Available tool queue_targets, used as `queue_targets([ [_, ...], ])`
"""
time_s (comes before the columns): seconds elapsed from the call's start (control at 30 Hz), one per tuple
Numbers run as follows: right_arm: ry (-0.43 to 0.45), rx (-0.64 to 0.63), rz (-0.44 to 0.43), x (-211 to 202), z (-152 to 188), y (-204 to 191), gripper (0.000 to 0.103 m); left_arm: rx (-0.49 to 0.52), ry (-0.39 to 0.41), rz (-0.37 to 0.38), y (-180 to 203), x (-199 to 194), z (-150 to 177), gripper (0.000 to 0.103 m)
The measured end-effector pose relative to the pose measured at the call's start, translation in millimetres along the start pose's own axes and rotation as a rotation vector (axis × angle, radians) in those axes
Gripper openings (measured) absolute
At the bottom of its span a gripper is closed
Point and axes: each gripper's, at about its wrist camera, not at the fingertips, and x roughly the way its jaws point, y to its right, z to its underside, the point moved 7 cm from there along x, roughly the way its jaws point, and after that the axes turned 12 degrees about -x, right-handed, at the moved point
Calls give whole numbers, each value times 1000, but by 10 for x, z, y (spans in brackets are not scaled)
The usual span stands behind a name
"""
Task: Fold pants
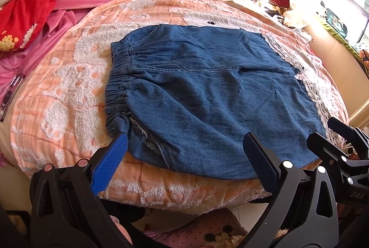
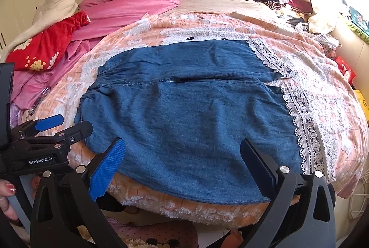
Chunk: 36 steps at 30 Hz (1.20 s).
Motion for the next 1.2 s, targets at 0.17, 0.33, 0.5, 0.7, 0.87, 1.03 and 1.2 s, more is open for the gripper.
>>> queue_targets([
  [0.17, -2, -5, -3, 50, -44, -12, 99, -3, 0, 3, -7, 32, -20, 94],
  [0.33, -5, -18, -16, 126, -111, -37, 99, -14, -1, 3, -65, 67, -70, 94],
  [0.5, 0, -42, -31, 215, -233, -72, 99, -40, 4, -10, -212, 117, -208, 94],
  [0.7, 20, -65, -32, 334, -469, -64, 99, -45, 11, -31, -375, 182, -397, 94],
  [0.87, 30, -72, -50, 482, -721, -9, 99, -49, 16, -60, -538, 265, -579, 94],
  [1.03, 24, -101, -82, 666, -946, 6, 99, -70, 17, -74, -728, 378, -828, 94],
  [1.2, 25, -152, -96, 853, -1187, -25, 99, -87, 18, -103, -921, 529, -1062, 94],
])
